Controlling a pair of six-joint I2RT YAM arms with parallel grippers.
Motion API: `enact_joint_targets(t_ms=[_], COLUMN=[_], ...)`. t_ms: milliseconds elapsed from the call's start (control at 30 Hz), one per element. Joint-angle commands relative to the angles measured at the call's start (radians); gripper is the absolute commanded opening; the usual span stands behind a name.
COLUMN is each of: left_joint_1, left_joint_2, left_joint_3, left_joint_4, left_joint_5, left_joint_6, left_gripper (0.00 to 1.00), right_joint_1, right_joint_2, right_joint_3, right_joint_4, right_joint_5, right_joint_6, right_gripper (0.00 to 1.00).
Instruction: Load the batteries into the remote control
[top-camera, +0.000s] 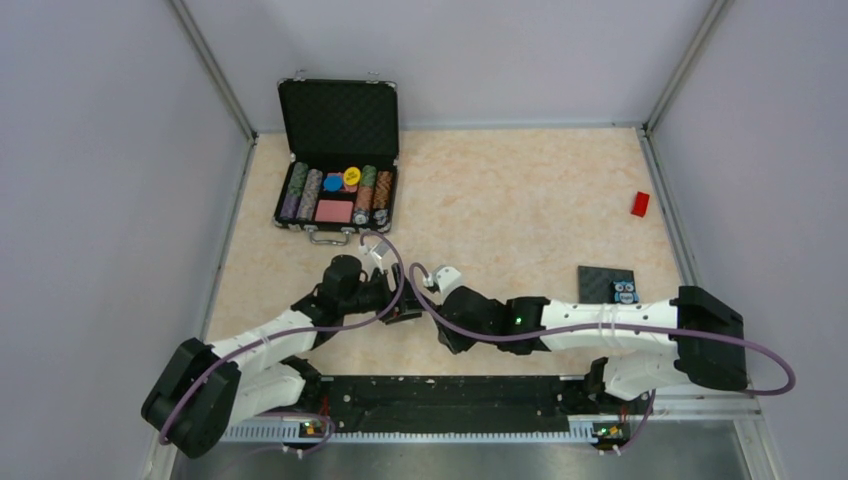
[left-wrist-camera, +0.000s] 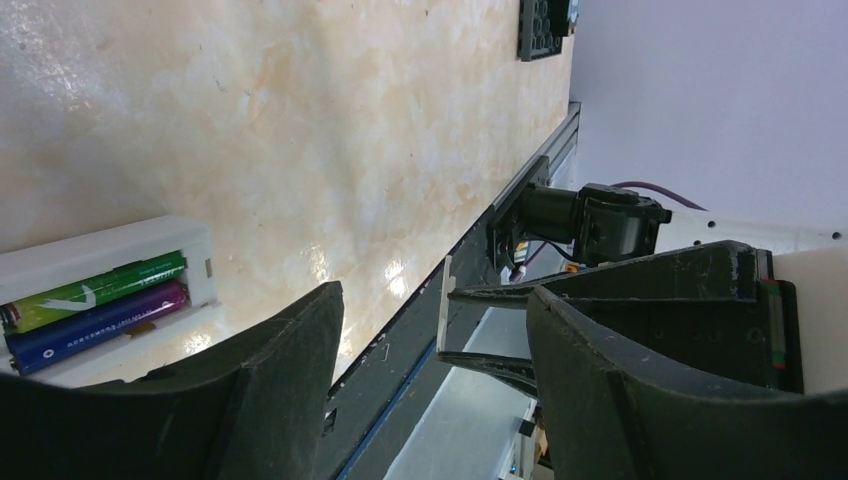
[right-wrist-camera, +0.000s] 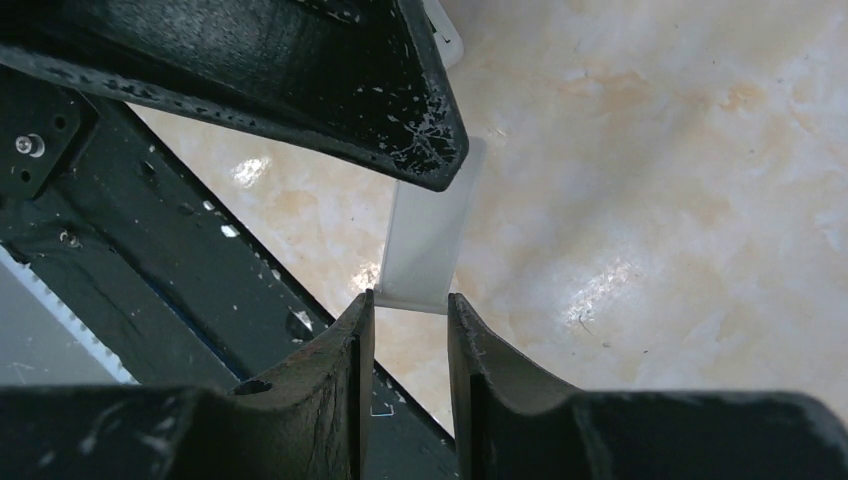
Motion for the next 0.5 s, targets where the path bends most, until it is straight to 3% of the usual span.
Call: enact_joint_targets(t_ms=[0, 333, 467], left_joint_1=[-0.008, -0.023, -0.022], left_joint_2=[0.014, 0.035, 0.022], left_joint_3=[0.044, 0.032, 0.026], left_joint_4=[0.032, 0.017, 0.018], left_joint_5=[-0.015, 0.0, -0.015], left_joint_6=[0.032, 0.062, 0.056], left_gripper=[0.7, 0.54, 0.4], right_joint_1=[0.007, 0.007, 0.007], right_joint_2=[0.015, 0.042, 0.048], right_joint_3=[0.053, 0.078, 0.083], right_joint_4=[0.055, 0.066, 0.069], right_joint_5=[-0.015, -0.029, -0.032], right_joint_6=[-0.014, -0.015, -0.014], right_gripper=[0.29, 0.29, 0.29])
